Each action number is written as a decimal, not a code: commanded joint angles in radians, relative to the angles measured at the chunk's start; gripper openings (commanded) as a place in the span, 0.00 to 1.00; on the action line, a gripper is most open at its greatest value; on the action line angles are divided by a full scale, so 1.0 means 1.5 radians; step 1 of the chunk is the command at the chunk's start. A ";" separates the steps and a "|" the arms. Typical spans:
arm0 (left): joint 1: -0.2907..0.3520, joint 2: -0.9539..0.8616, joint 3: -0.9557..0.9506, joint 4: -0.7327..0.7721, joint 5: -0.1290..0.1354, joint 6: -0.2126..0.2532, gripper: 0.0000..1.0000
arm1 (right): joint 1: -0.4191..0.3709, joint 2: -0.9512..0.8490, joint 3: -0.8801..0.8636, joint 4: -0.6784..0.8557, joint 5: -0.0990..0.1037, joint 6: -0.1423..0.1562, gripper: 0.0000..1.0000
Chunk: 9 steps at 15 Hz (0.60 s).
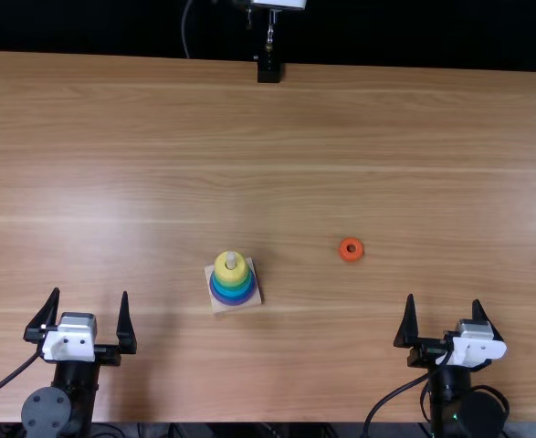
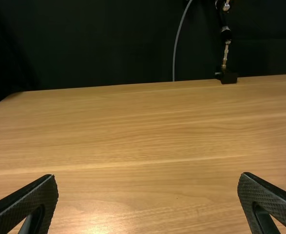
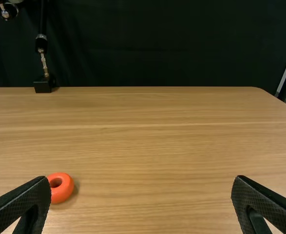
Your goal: Build the Hanoi tower: stack the rings onto the peg from bottom to top in this color order: purple, dark blue, light blue, dark green, light green, yellow, orange.
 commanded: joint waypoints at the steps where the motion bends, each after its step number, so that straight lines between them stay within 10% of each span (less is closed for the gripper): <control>1: 0.003 -0.008 -0.009 -0.034 -0.001 0.007 1.00 | -0.009 -0.009 -0.006 -0.021 -0.001 -0.003 1.00; 9: 0.003 -0.008 -0.009 -0.034 -0.001 0.007 1.00 | -0.008 -0.009 -0.009 -0.013 -0.004 -0.003 1.00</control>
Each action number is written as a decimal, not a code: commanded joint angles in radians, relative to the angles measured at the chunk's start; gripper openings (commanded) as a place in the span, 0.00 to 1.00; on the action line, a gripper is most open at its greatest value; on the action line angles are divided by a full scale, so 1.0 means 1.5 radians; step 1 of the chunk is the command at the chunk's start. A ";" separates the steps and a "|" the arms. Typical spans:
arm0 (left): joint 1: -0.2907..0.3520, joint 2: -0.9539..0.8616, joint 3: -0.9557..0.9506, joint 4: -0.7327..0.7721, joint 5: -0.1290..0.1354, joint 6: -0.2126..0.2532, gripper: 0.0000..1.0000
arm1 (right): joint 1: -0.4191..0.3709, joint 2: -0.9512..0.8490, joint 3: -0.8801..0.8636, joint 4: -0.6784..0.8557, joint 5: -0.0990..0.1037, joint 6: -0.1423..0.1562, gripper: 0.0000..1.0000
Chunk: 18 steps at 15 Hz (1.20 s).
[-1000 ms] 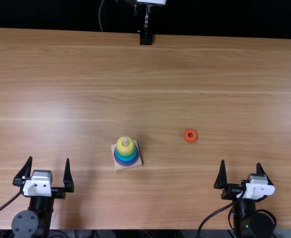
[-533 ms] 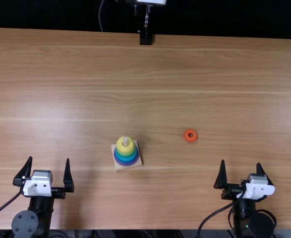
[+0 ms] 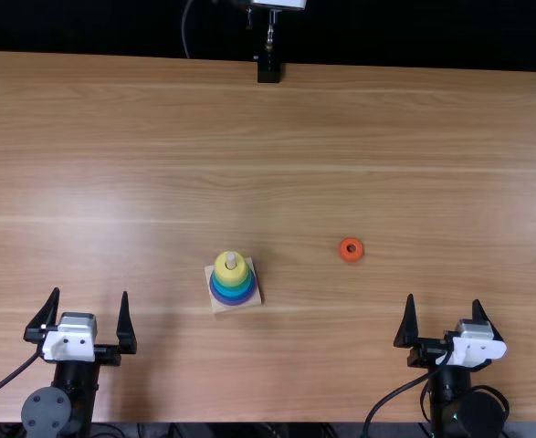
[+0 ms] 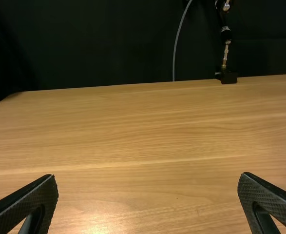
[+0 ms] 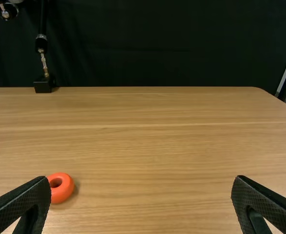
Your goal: Build the Hanoi tower: stack the rings onto the peg from bottom to top in this color order: purple, dark blue, light blue, dark green, light green, yellow, orange.
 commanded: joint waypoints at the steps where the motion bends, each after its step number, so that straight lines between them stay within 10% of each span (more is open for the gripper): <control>1: 0.003 -0.008 -0.009 -0.035 -0.001 0.006 1.00 | -0.007 -0.009 -0.006 -0.013 -0.002 -0.004 1.00; 8: 0.003 -0.008 -0.009 -0.035 -0.001 0.006 1.00 | -0.003 0.228 0.265 0.058 -0.006 -0.002 1.00; 12: 0.003 -0.008 -0.009 -0.035 -0.001 0.006 1.00 | 0.033 0.440 0.420 0.051 -0.066 -0.009 1.00; 18: 0.003 -0.008 -0.009 -0.035 -0.001 0.006 1.00 | 0.124 0.744 0.584 -0.057 -0.064 -0.020 1.00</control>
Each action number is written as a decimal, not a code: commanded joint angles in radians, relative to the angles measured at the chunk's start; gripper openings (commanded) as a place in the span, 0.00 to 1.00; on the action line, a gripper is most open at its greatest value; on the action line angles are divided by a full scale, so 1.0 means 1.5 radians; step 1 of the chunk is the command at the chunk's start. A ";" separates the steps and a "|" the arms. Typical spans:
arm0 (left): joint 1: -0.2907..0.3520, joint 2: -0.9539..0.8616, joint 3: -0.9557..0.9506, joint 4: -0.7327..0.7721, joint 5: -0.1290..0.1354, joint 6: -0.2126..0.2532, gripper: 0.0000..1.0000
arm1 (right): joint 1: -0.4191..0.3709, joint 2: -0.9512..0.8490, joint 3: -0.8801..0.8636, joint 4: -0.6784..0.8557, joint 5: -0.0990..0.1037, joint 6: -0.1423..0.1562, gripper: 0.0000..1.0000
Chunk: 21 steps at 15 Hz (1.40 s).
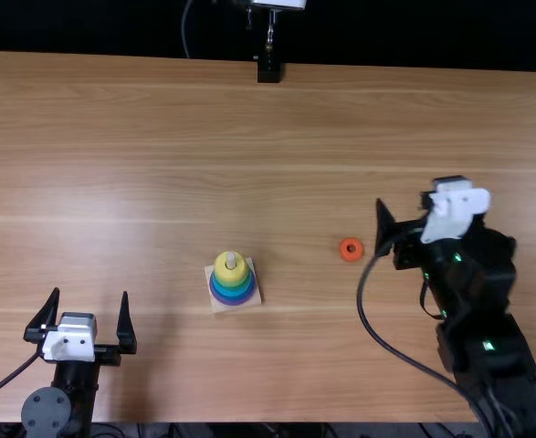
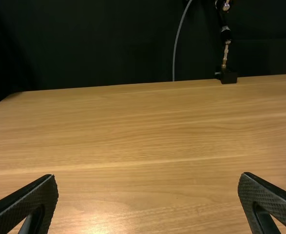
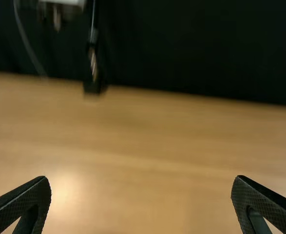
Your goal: Build the Hanoi tower: stack the rings onto the peg from bottom to top in this color order: purple, dark blue, light blue, dark green, light green, yellow, orange.
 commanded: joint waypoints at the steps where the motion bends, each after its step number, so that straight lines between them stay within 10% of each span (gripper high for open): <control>1: 0.003 -0.008 -0.009 -0.034 -0.001 0.007 1.00 | 0.020 0.063 0.048 -0.050 -0.010 -0.008 1.00; 5: 0.003 -0.008 -0.009 -0.034 -0.001 0.007 1.00 | 0.021 0.241 0.125 -0.206 -0.012 -0.003 1.00; 21: 0.003 -0.008 -0.009 -0.034 -0.001 0.007 1.00 | 0.072 0.449 0.151 -0.201 -0.019 0.003 1.00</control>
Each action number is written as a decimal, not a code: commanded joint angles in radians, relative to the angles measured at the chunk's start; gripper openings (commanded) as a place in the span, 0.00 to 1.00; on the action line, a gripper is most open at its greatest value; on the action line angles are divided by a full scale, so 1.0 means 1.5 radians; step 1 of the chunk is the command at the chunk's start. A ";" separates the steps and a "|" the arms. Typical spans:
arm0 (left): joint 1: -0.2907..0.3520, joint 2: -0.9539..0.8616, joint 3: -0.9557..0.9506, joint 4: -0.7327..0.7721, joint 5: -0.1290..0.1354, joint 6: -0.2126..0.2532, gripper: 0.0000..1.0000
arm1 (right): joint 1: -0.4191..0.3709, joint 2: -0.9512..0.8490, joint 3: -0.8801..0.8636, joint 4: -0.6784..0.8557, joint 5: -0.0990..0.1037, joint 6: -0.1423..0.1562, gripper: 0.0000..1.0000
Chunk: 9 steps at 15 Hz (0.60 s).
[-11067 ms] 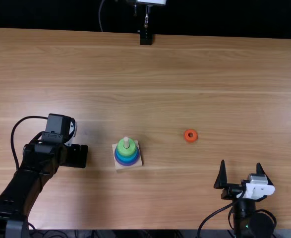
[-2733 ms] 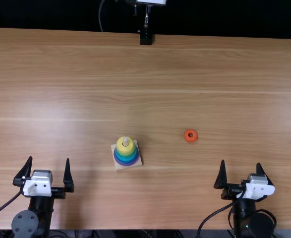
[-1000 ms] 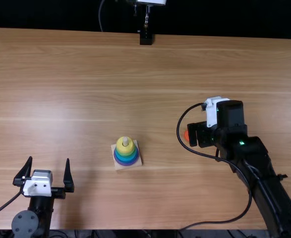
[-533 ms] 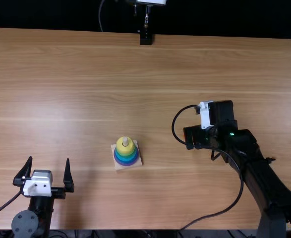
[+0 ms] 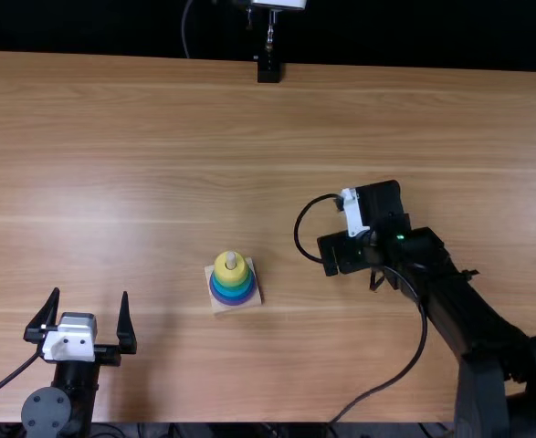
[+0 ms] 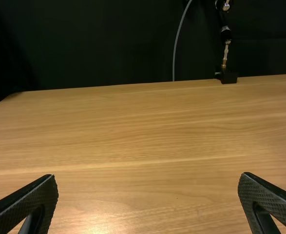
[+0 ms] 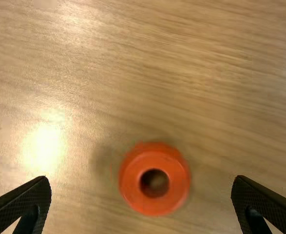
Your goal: Build the Hanoi tower: stack the rings onto the peg from bottom to top in this color order: purple, dark blue, light blue, dark green, light green, yellow, orange.
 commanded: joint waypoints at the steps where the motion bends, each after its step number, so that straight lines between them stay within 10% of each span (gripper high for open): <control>1: 0.003 -0.008 -0.009 -0.035 -0.001 0.006 1.00 | 0.007 0.018 0.014 -0.001 -0.005 0.003 1.00; 7: 0.003 -0.008 -0.009 -0.035 -0.001 0.006 1.00 | 0.006 0.050 0.026 -0.001 -0.005 0.003 0.91; 9: 0.003 -0.008 -0.009 -0.035 -0.001 0.006 1.00 | 0.005 0.050 0.026 -0.002 -0.007 0.003 0.21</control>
